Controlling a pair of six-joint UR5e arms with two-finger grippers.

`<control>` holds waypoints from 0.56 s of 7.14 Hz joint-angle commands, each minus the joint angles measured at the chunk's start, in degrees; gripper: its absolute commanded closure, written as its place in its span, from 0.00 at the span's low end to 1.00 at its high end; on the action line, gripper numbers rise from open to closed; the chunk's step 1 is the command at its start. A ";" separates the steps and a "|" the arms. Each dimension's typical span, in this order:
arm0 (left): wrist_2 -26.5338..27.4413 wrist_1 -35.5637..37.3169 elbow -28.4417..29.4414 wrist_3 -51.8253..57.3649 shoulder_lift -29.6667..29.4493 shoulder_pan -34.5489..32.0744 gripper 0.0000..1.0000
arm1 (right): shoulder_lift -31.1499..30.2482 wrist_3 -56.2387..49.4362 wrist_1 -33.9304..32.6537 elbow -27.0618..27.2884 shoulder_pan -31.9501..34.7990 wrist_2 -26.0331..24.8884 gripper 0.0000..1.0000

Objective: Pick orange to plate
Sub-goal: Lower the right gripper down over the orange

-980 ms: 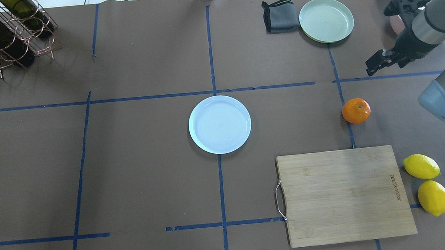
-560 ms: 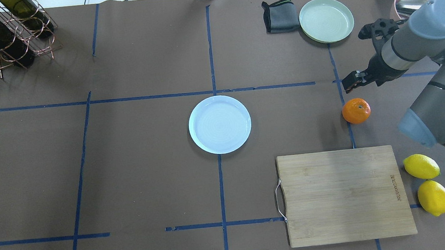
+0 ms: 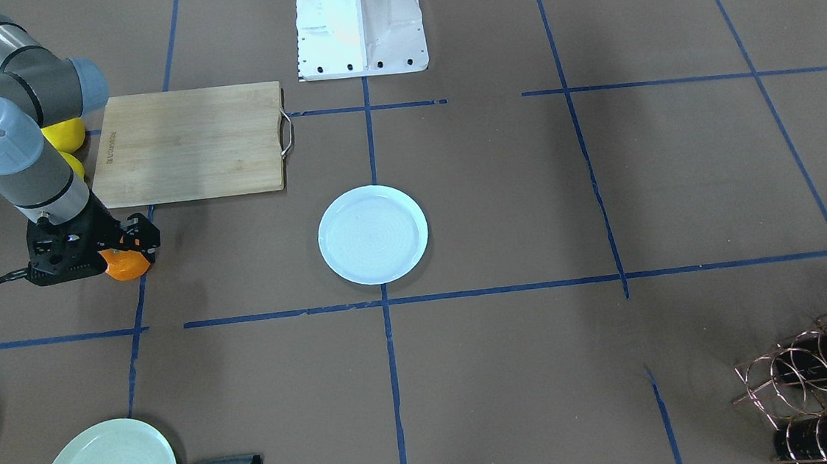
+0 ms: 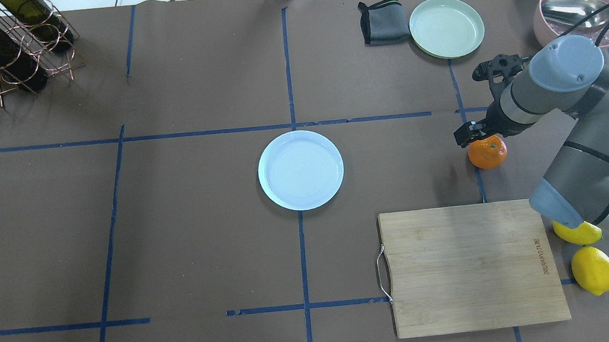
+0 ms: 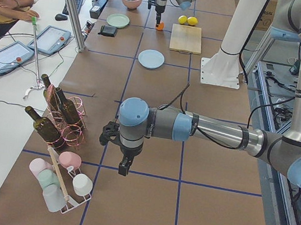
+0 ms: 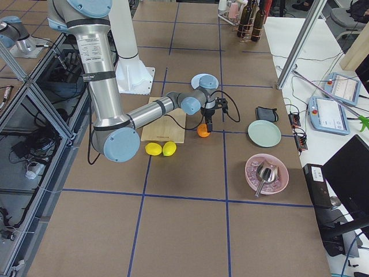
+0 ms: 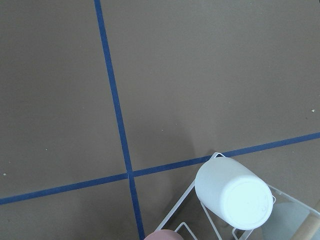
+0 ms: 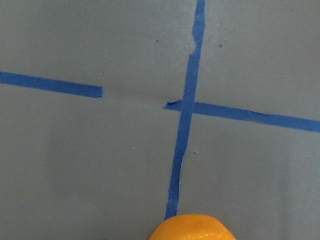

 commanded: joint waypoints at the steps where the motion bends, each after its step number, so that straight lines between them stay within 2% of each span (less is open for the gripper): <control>1: 0.00 0.00 -0.04 0.05 0.00 -0.09 0.00 | -0.26 -0.14 -0.04 -0.15 -0.82 -2.03 0.00; 4: 0.00 0.00 -0.13 -0.03 0.00 0.00 0.00 | -0.61 -0.49 0.04 -1.81 -2.48 -3.18 0.00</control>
